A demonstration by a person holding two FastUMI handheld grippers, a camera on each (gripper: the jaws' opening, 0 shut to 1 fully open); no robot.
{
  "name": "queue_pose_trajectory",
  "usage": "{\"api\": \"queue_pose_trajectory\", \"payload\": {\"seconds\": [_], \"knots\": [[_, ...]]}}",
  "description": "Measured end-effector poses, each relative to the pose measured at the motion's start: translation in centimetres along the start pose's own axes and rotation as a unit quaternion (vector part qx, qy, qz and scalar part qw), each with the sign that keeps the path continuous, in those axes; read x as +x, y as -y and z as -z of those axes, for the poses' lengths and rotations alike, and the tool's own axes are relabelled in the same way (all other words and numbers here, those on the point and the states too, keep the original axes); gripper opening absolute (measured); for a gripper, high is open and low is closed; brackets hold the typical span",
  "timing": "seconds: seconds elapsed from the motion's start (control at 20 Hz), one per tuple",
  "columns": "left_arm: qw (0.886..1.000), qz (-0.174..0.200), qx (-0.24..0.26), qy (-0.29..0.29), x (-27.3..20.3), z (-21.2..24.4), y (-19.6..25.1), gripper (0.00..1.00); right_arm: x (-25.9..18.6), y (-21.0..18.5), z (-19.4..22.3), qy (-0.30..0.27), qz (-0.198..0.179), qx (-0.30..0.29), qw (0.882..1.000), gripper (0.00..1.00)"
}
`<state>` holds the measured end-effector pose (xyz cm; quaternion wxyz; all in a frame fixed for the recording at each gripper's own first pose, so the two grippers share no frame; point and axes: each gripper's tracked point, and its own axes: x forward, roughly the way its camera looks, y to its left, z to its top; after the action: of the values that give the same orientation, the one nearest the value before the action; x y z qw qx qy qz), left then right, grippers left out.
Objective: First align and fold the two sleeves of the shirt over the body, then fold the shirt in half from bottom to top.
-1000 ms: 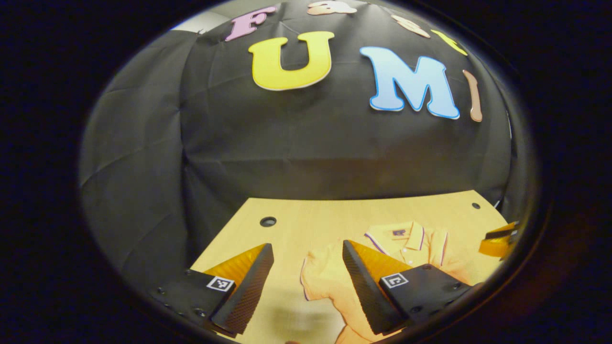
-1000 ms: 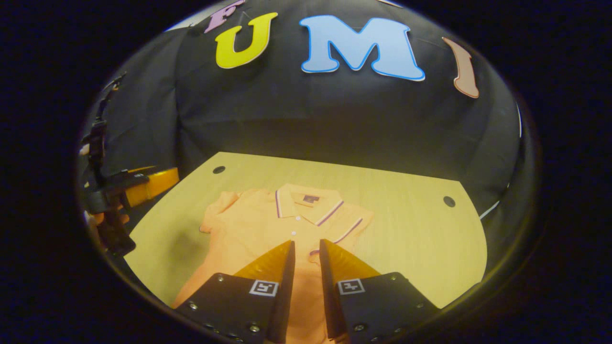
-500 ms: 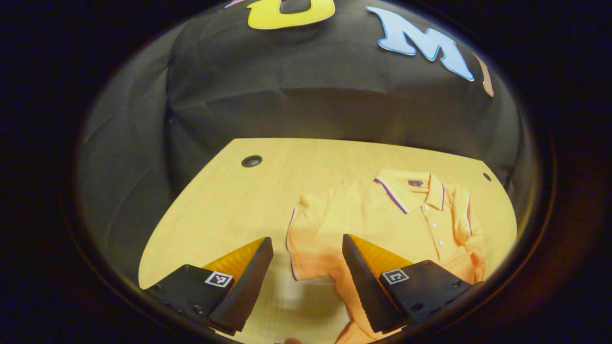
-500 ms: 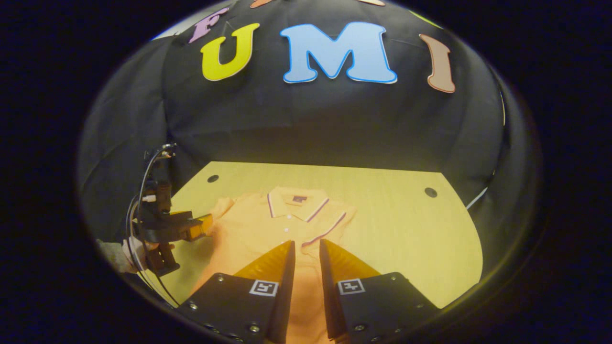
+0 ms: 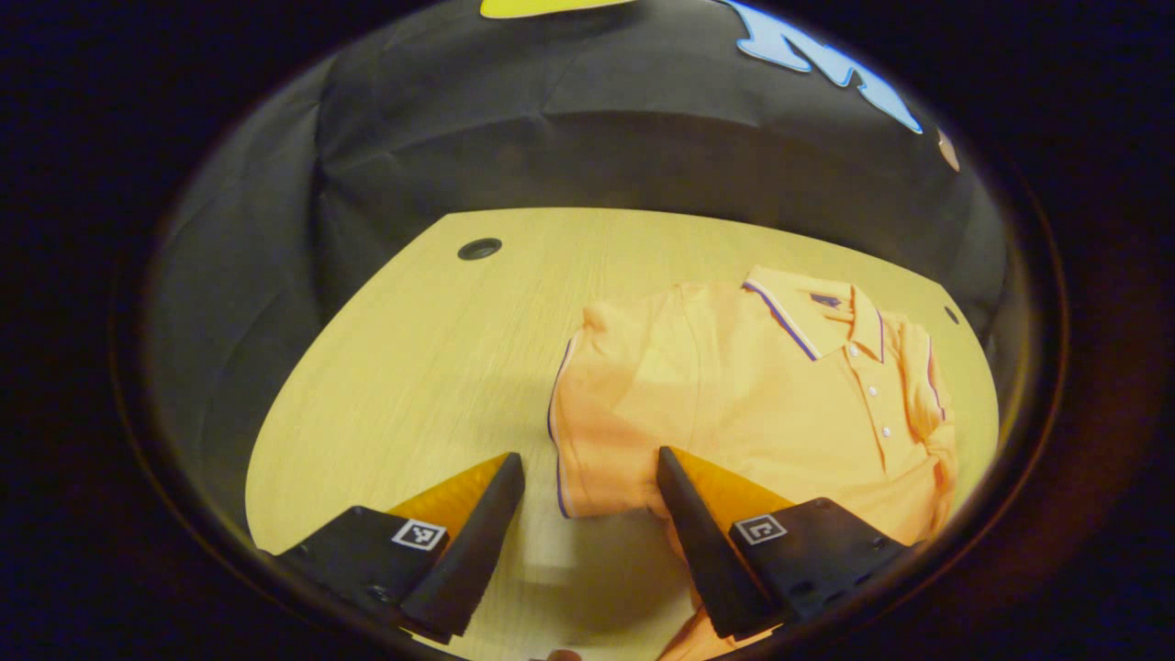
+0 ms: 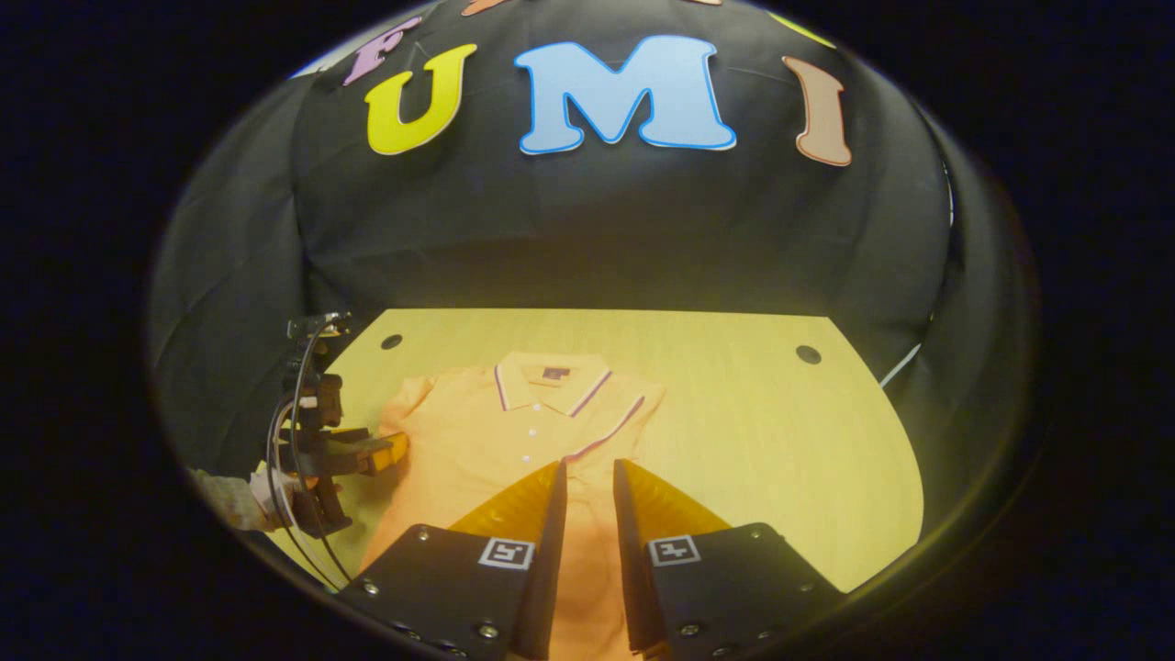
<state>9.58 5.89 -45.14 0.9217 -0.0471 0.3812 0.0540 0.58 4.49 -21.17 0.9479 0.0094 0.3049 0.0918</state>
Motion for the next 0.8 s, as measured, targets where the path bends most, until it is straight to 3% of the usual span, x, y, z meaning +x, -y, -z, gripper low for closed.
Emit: {"api": "queue_pose_trajectory", "payload": {"seconds": [0.25,0.3,0.35,0.4,0.55,0.6,0.8], "knots": [[1.0,-0.004,-0.001,0.002,0.0,0.0,0.2,0.96,0.4,-0.3,0.2,-0.005,-0.004,0.007,1.0,0.31],[1.0,0.0,-0.002,0.006,0.1,-0.2,0.4,0.77,0.5,-0.5,0.4,-0.006,-0.006,0.009,1.0,0.31],[1.0,0.002,-0.003,0.008,0.2,-0.3,0.6,0.7,0.5,-0.5,0.4,-0.007,-0.007,0.009,1.0,0.31],[1.0,0.0,-0.003,0.009,0.2,-0.3,0.7,0.46,0.5,-0.5,0.5,-0.008,-0.007,0.009,1.0,0.31],[1.0,0.005,0.006,0.01,0.3,-0.6,0.9,0.3,0.6,-0.5,1.1,-0.013,-0.009,0.013,1.0,0.31],[1.0,0.004,0.007,0.006,0.3,-0.4,0.8,0.21,0.6,-0.5,1.3,-0.015,-0.009,0.016,1.0,0.31],[0.999,0.002,0.044,-0.008,0.3,-0.5,1.1,0.18,0.6,-0.2,1.6,-0.019,-0.009,0.023,1.0,0.31]]}}
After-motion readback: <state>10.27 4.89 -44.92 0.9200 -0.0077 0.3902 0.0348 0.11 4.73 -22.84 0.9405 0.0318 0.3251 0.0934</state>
